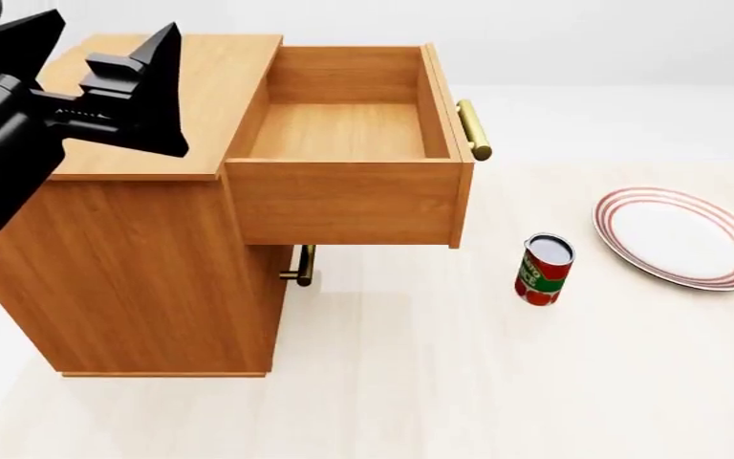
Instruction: Put the bowl in the top drawer of the cabinet.
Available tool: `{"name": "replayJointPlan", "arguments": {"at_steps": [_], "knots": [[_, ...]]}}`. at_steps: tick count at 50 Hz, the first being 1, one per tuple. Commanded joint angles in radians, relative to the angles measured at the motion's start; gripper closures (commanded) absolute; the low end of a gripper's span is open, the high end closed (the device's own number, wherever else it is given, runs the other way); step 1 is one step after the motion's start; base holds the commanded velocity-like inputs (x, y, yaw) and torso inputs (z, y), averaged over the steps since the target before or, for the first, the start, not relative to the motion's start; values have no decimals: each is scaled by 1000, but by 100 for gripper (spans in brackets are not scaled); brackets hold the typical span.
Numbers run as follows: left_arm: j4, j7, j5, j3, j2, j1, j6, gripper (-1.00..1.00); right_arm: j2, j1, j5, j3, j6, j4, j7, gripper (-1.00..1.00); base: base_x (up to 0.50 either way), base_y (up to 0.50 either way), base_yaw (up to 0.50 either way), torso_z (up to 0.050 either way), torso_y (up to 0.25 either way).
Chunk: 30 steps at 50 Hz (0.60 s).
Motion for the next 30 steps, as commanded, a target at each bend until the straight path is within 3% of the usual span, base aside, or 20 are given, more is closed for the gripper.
{"name": "replayJointPlan", "arguments": {"at_steps": [1,19,30], "knots": [[-4,5,7,7,-4,8,11,-100,3,-23,14,-2,-1,3,14,100,0,0,0,0,0],[-6,8,8,13,-11,6,26,-100,33,44,6,11,59,-51,23,100,0,0,0,0,0],[-2,-1,-5,8,-17,8,30,-100,44,222,-74,-7,166,-151,-66,100,0,0,0,0,0]]}}
